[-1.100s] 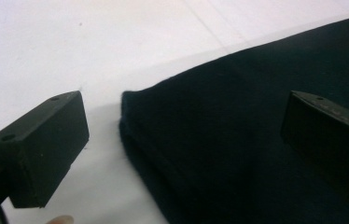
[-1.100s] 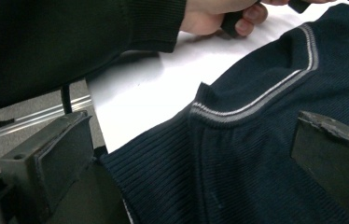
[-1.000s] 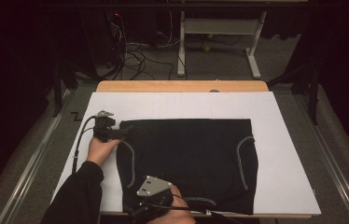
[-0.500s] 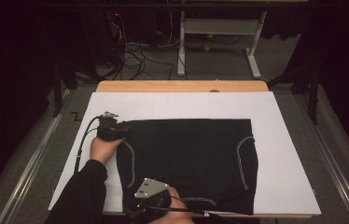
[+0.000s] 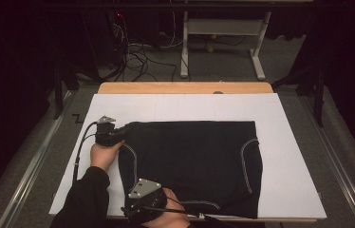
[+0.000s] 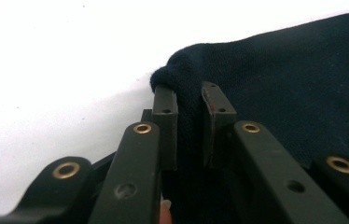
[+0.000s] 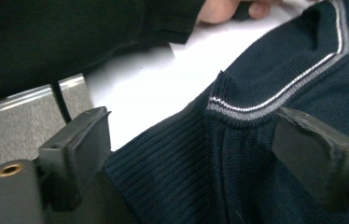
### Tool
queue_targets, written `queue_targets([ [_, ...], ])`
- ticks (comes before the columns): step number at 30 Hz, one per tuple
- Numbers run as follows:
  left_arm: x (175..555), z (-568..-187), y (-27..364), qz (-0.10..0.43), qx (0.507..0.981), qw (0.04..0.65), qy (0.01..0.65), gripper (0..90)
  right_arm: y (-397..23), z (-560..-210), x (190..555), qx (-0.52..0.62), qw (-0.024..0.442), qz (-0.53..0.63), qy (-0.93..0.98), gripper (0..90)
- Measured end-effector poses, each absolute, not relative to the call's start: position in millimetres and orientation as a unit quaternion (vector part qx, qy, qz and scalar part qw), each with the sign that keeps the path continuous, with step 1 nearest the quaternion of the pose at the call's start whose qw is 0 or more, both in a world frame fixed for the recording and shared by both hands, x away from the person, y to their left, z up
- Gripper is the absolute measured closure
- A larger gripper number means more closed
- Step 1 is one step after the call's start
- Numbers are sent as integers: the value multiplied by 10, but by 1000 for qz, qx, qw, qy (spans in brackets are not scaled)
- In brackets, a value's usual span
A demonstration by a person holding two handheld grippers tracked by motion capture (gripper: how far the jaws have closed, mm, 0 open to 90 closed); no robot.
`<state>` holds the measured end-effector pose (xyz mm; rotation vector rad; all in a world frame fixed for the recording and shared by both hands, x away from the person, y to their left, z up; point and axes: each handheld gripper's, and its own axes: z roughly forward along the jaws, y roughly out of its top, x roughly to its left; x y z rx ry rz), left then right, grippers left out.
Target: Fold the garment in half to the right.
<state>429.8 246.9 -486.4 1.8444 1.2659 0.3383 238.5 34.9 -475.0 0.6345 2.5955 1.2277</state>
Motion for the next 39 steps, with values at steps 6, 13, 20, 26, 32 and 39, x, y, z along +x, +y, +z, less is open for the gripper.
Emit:
queue_targets([
  [6,4296,-4864,2469,135,739,425,504,748,433,-4840,2387,213,101,384,893,165],
  [13,4298,-4865,2464,135,739,425,505,747,505,-4875,2380,207,106,364,902,169],
  [20,4297,-4865,2459,137,741,422,504,747,529,-4864,2387,217,120,359,900,300],
  [26,4296,-4864,2455,138,742,419,505,747,510,-4851,2381,223,124,358,898,404],
  [32,4297,-4865,2455,137,741,420,506,747,485,-4840,2395,226,131,358,897,510],
  [39,4292,-4864,2446,141,742,417,506,747,446,-4818,2429,240,137,352,894,688],
])
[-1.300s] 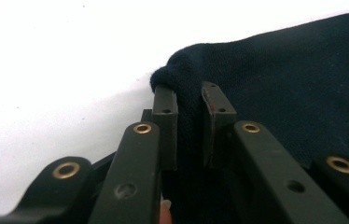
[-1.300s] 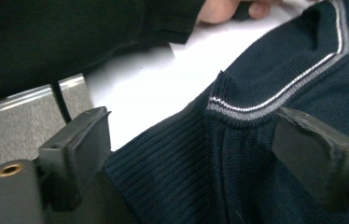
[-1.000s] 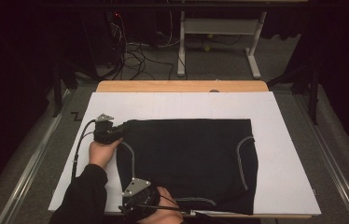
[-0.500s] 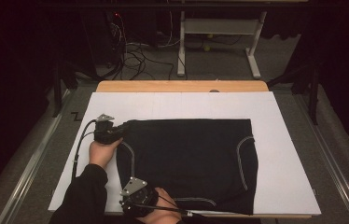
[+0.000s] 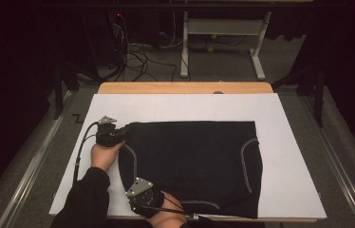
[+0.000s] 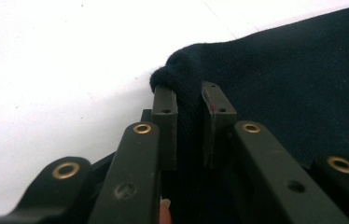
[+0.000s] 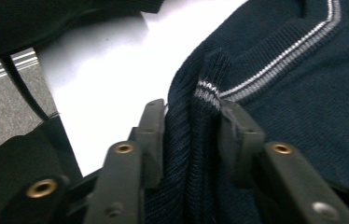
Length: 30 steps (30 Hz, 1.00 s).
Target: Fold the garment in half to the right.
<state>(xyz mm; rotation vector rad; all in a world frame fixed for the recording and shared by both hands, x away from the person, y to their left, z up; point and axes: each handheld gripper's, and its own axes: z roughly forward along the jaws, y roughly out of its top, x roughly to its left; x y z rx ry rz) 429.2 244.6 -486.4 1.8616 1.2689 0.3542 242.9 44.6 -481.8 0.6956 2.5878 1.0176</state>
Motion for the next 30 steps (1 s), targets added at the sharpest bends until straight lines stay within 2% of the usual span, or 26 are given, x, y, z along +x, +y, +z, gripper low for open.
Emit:
queue_targets([
  [4,4297,-4864,2443,142,743,415,506,747,421,-4803,2434,241,144,354,892,749],
  [7,4304,-4865,2447,139,742,415,507,746,372,-4761,2406,239,155,366,886,761],
  [20,4307,-4856,2397,147,752,398,504,750,141,-4552,2371,237,166,437,852,772],
  [30,4260,-4803,2363,137,729,415,527,750,96,-4491,2372,227,160,447,850,776],
])
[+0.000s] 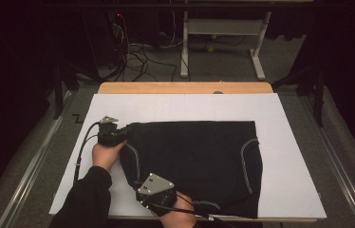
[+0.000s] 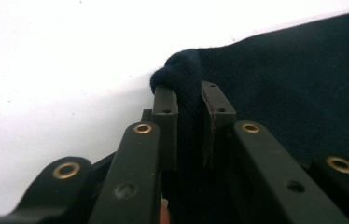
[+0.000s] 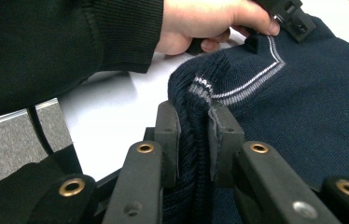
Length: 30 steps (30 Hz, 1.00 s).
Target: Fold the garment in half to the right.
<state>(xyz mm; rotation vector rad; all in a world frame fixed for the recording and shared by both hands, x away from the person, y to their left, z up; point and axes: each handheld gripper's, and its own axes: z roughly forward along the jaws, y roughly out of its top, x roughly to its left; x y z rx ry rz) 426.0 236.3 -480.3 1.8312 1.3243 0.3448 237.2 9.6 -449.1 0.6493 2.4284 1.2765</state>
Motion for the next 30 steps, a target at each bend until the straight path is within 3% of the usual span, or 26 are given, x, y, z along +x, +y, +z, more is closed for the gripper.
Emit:
queue_targets([
  [10,4225,-4563,2320,172,709,446,519,757,31,-4394,2361,225,163,466,840,775],
  [30,4232,-4576,2545,191,713,418,530,753,290,-4452,2374,206,156,458,851,775],
])
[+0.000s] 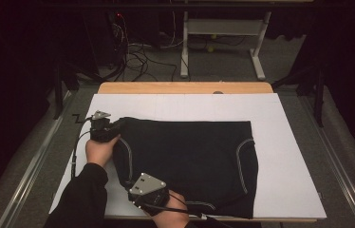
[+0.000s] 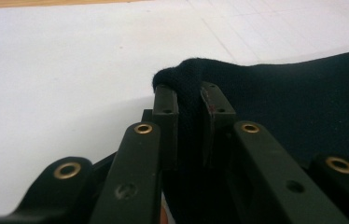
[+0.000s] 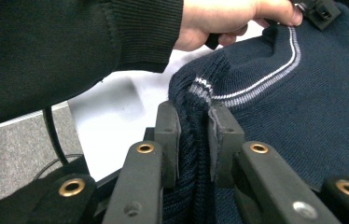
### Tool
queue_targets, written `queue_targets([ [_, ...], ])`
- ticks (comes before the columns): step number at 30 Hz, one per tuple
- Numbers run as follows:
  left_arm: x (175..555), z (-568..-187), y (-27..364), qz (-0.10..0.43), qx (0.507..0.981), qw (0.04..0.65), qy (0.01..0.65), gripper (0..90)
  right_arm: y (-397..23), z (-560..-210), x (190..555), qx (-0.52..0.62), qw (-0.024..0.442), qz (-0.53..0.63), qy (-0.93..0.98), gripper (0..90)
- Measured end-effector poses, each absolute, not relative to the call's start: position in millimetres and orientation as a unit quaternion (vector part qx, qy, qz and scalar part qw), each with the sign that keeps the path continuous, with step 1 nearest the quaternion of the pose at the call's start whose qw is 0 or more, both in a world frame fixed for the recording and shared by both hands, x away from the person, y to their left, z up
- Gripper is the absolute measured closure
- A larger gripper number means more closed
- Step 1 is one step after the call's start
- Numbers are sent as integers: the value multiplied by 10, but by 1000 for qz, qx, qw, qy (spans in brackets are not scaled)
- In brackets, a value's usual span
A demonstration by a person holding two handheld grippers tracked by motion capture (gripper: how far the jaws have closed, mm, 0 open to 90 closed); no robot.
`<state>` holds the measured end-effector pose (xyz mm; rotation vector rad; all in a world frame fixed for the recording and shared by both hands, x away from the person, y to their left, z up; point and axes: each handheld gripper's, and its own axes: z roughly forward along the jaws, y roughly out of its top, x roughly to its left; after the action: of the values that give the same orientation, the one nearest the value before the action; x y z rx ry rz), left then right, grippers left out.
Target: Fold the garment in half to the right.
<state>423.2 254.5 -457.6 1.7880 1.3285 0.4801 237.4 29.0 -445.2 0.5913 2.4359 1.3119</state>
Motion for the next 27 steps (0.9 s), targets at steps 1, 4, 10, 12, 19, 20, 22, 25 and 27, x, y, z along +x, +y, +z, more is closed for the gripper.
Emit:
queue_targets([
  [1,4229,-4569,2578,194,712,417,530,753,322,-4456,2376,203,154,458,851,775],
  [4,4210,-4536,2696,201,706,418,536,755,431,-4460,2381,196,150,459,853,775],
  [10,4147,-4471,2935,218,699,411,543,756,676,-4410,2360,181,148,465,854,774],
  [12,4119,-4444,3012,223,695,412,546,757,754,-4388,2355,176,146,467,854,774],
  [19,4022,-4386,3176,226,689,405,557,760,934,-4340,2327,164,136,476,854,774],
  [20,4014,-4375,3168,228,691,404,555,761,936,-4342,2328,164,135,475,854,774],
  [22,4012,-4346,3137,232,691,405,552,761,920,-4334,2323,164,136,474,854,773],
  [25,4018,-4300,3073,235,689,410,550,764,847,-4296,2328,165,139,479,851,772],
  [27,4031,-4270,3008,236,691,403,552,772,769,-4269,2330,167,142,485,846,771],
])
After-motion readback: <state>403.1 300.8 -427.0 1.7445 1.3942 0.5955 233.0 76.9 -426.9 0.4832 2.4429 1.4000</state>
